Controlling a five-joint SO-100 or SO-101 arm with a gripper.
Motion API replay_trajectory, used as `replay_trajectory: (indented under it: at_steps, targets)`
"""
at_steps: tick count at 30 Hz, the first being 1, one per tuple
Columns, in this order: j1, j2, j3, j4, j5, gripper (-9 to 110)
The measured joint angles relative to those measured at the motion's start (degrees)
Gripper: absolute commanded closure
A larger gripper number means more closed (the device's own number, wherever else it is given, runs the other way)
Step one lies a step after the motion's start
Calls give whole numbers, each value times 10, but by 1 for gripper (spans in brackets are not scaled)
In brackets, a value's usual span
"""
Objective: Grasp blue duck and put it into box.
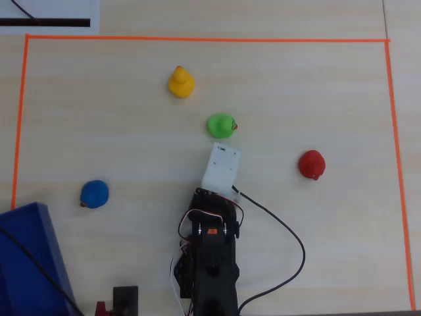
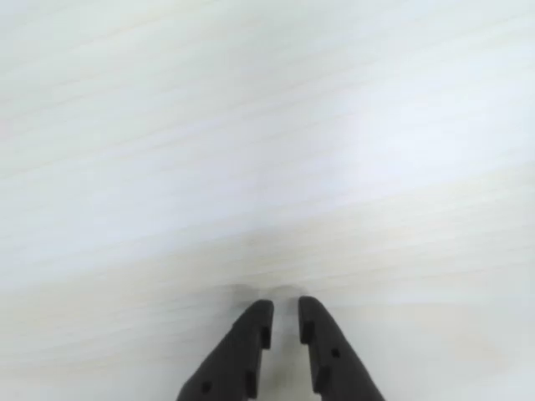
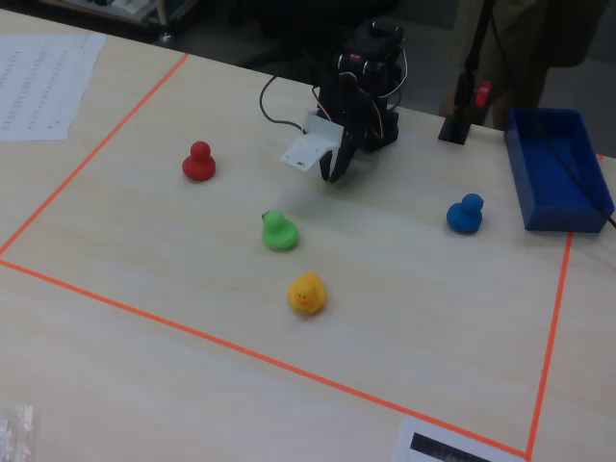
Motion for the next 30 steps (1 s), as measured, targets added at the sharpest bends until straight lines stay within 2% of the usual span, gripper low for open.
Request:
replay_trajectory:
  at_steps: [30]
  targets:
    - [-2, -13, -2, -10, 5, 101]
